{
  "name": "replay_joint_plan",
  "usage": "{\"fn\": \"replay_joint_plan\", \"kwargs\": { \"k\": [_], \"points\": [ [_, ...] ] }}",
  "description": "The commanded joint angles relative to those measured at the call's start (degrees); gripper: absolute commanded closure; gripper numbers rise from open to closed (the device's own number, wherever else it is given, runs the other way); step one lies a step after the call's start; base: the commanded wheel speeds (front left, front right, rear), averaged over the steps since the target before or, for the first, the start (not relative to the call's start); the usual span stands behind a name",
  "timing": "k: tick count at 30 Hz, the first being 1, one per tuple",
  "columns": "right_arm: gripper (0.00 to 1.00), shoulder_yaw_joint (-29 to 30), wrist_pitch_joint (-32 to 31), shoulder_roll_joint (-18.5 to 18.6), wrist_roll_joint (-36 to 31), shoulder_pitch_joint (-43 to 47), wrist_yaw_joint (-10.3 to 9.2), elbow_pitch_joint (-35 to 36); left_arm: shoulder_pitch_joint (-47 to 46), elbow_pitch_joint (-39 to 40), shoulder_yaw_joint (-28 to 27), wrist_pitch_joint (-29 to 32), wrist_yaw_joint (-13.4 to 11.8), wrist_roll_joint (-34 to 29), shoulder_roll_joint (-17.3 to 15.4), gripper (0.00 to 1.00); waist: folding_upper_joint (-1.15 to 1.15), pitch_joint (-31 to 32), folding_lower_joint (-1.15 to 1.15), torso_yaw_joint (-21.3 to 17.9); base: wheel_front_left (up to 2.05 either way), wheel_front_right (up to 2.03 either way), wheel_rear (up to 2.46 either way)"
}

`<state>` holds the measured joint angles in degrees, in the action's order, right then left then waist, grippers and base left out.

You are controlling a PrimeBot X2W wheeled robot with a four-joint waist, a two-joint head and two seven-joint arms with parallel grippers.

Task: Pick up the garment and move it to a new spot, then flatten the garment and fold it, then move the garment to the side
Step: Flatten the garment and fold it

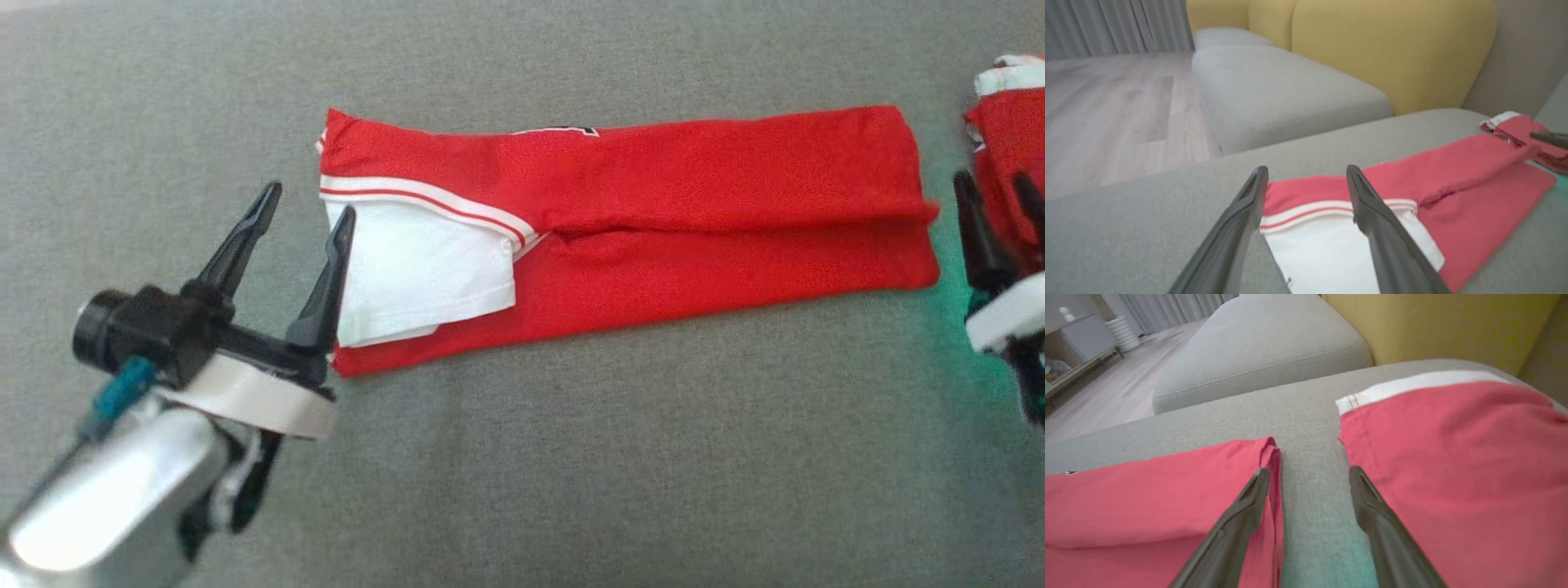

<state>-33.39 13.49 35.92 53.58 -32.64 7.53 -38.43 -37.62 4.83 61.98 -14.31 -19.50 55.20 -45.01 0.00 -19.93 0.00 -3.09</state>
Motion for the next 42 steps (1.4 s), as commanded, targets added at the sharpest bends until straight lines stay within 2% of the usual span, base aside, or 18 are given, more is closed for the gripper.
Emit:
{"fn": "replay_joint_plan", "kwargs": {
  "k": [1, 4, 7, 9, 10, 12, 16, 24, 25, 27, 30, 32, 38, 42],
  "points": [
    [0.0, 3.49, 1.26, -0.29, -0.91, 4.36, -0.04, 0.54, 4.1, 2.15, -9.06, -0.66, -2.98, -5.18, 2.03, 0.0, 0.0, 1.01, 0.0, 0.66, 0.0, 0.0, 0.0],
    [0.0, 10.48, 1.46, -3.21, -3.34, 8.16, -0.04, 2.31, 12.6, 3.34, -18.6, -0.67, -5.61, -12.64, 8.75, 0.0, 0.0, 2.31, 0.0, 1.25, 0.0, 0.0, 0.0],
    [0.0, 17.33, 1.49, -6.82, -6.61, 11.99, -0.04, 4.5, 19.89, 3.54, -25.19, -0.68, -5.85, -20.15, 14.45, 0.0, 0.0, 3.4, 0.0, 2.05, 0.0, 0.0, 0.0],
    [0.0, 20.57, 1.49, -8.84, -9.01, 13.6, -0.04, 4.77, 23.54, 3.55, -28.37, -0.68, -5.16, -24.69, 18.04, 0.0, 0.0, 3.93, 0.0, 2.9, 0.0, 0.0, 0.0],
    [0.0, 20.57, 1.49, -8.84, -9.01, 13.6, -0.04, 4.77, 23.54, 3.55, -28.37, -0.68, -5.16, -24.69, 18.04, 0.0, 0.0, 3.93, 0.0, 2.9, 0.0, 0.0, 0.0],
    [0.0, 23.13, 1.5, -10.56, -10.67, 14.01, -0.04, 3.94, 26.33, 3.37, -30.61, -0.68, -4.01, -28.53, 21.42, 0.0, 0.0, 4.26, 0.0, 3.9, 0.0, 0.0, 0.0],
    [0.0, 26.93, 0.01, -12.86, -13.66, 12.24, -0.04, 0.8, 29.78, 2.5, -33.45, -0.68, 0.03, -33.55, 27.23, 0.0, 0.0, 4.49, 0.0, 6.08, 0.0, 0.0, 0.0],
    [0.0, 30.44, -7.54, -14.8, -18.87, 8.16, -0.04, -9.6, 31.98, 0.51, -38.6, -0.68, 7.1, -39.78, 33.94, 0.0, 0.0, 4.54, 0.0, 8.82, 0.0, 0.0, 0.0],
    [0.1, 30.27, -8.73, -15.3, -19.03, 8.07, -0.04, -10.23, 32.23, 0.4, -39.36, -0.68, 7.75, -40.29, 34.5, 0.0, 0.0, 4.63, 0.0, 8.95, 0.0, 0.0, 0.0],
    [1.0, 29.96, -10.24, -16.14, -18.8, 8.25, -0.04, -10.16, 32.78, 0.26, -40.86, -0.68, 8.98, -41.21, 35.49, 0.0, 0.0, 4.85, 0.0, 9.05, 0.0, 0.0, 0.0],
    [1.0, 29.12, -10.35, -16.14, -17.86, 9.15, -0.04, -7.78, 33.7, -0.03, -42.8, -0.68, 10.72, -42.36, 36.8, 0.0, 0.0, 5.22, 0.0, 8.69, 0.0, 0.0, 0.0],
    [1.0, 29.31, -9.61, -14.83, -17.26, 10.04, -0.04, -5.4, 34.57, -0.23, -44.43, -0.69, 12.47, -43.29, 37.84, 0.0, 0.0, 5.76, 0.0, 7.78, 0.0, 0.0, 0.0],
    [1.0, 32.85, -10.9, -8.69, -17.77, 9.6, -0.04, -0.35, 35.29, -0.53, -46.87, -0.69, 15.37, -45.13, 39.24, 0.0, 0.0, 6.65, 0.0, 5.86, 0.0, 0.0, 0.0],
    [1.0, 35.42, -14.91, -5.73, -17.03, 8.63, -0.04, 6.97, 35.66, -0.93, -48.11, -0.69, 16.84, -46.01, 39.87, 0.0, 0.0, 7.3, 0.0, 4.96, 0.0, 0.0, 0.0]
  ]
}}
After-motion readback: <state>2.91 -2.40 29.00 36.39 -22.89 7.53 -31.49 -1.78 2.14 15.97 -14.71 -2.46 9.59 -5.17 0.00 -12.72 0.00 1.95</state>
